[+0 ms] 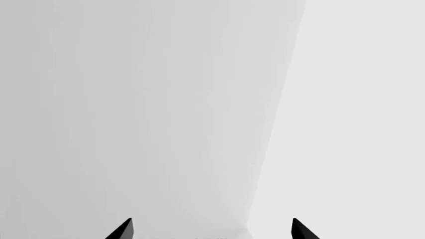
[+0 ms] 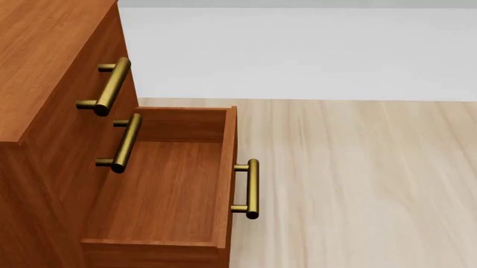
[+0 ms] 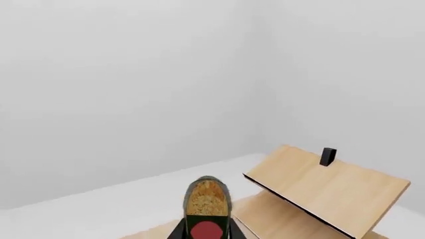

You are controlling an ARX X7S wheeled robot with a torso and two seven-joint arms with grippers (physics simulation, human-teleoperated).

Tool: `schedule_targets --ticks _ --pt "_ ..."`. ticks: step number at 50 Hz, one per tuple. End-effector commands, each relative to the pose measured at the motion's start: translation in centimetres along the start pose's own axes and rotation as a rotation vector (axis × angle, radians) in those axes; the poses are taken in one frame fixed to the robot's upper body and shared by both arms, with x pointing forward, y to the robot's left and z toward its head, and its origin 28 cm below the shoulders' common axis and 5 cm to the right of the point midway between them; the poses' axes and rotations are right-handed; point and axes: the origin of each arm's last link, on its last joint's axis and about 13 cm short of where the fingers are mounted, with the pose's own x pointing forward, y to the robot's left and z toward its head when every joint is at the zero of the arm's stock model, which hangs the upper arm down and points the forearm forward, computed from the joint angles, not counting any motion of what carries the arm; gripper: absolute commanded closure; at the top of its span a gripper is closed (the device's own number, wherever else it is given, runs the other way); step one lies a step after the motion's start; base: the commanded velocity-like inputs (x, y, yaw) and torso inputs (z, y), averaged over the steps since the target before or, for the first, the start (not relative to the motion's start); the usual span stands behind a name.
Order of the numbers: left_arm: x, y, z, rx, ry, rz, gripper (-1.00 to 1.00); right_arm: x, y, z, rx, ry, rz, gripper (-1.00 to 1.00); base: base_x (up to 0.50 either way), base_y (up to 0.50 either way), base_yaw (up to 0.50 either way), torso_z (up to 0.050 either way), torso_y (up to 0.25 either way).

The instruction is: Put the wine bottle in the bottom drawer of the cabinet.

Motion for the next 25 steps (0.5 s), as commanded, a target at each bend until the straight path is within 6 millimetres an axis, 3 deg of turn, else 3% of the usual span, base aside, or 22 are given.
schedule_targets --ticks 1,21,25 --pt "0.0 0.0 0.0 0.006 0.004 -0.001 -1.0 0.5 0.5 1.8 0.119 -0.067 0.051 1.0 0.0 0.0 0.0 0.0 0.0" --pt "-0.1 0.0 0.1 0.005 0.007 -0.005 -1.0 1.3 1.2 3.7 0.448 -0.015 0.227 1.0 0.0 0.0 0.0 0.0 0.001" --pt "-0.1 0.0 0.1 0.004 0.008 -0.006 -1.0 1.6 1.4 4.1 0.439 -0.021 0.235 1.0 0.0 0.0 0.0 0.0 0.0"
